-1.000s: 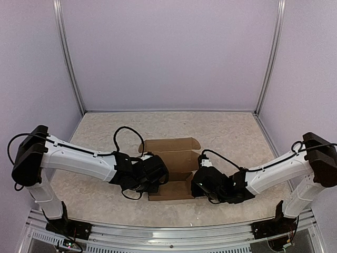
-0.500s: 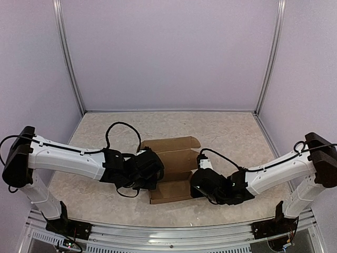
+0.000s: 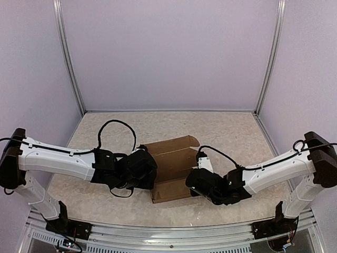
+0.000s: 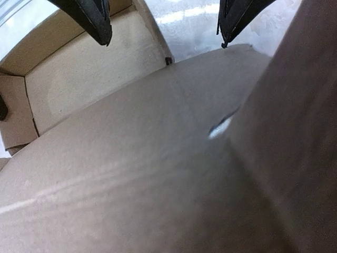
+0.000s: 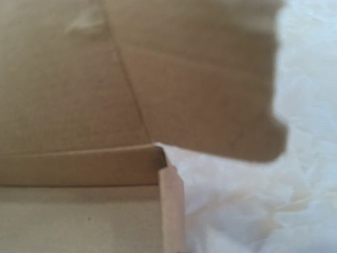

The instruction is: Fold the paper box

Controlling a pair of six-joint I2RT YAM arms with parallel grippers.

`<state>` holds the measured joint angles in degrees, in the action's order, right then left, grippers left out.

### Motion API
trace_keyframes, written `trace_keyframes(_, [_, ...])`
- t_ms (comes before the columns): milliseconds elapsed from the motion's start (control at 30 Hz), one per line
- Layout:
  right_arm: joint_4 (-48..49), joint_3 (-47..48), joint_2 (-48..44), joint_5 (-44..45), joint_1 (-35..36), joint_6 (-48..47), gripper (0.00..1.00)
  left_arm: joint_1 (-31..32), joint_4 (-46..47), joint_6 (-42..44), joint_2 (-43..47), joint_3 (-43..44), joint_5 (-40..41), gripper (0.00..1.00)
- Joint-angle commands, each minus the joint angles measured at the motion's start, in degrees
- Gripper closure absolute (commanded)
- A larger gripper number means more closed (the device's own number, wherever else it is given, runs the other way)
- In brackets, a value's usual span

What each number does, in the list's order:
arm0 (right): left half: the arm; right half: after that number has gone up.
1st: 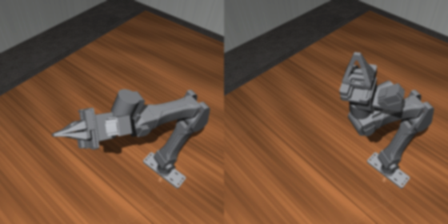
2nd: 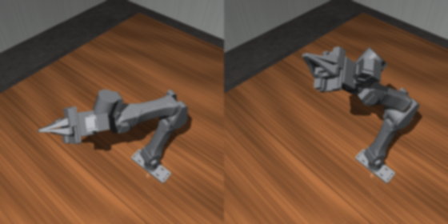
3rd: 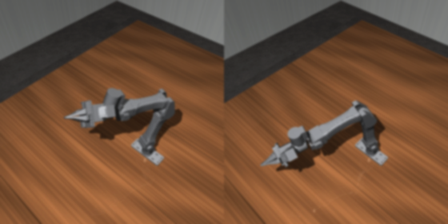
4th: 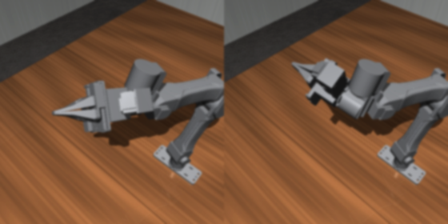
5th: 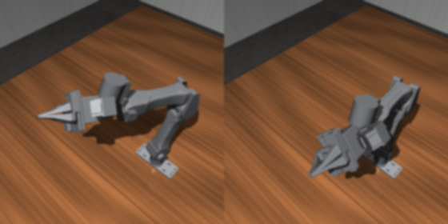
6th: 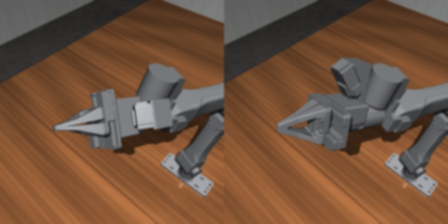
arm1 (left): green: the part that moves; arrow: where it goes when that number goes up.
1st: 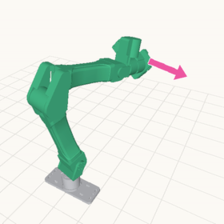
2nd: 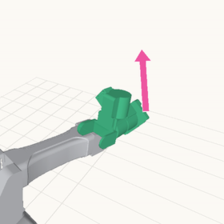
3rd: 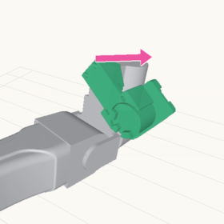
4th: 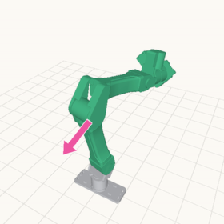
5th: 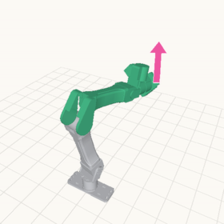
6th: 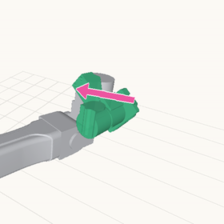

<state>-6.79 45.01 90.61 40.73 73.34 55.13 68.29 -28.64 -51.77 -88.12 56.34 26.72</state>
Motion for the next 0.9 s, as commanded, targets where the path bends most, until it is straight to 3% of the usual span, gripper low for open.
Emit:
trace_keyframes(0, [-5.15,1.61,1.98,3.50,0.59,0.97,1.00,0.26,0.20,1.10,1.01,-1.67,1.08,0.32])
trace_keyframes(567, [-5.40,2.27,4.06,3.84,0.53,2.61,0.99,0.70,-2.17,1.48,13.20,-8.27,5.13,0.20])
trace_keyframes(867, [-5.75,2.45,2.72,3.83,0.46,2.88,0.78,0.64,-4.28,2.28,14.68,-8.14,7.88,0.20])
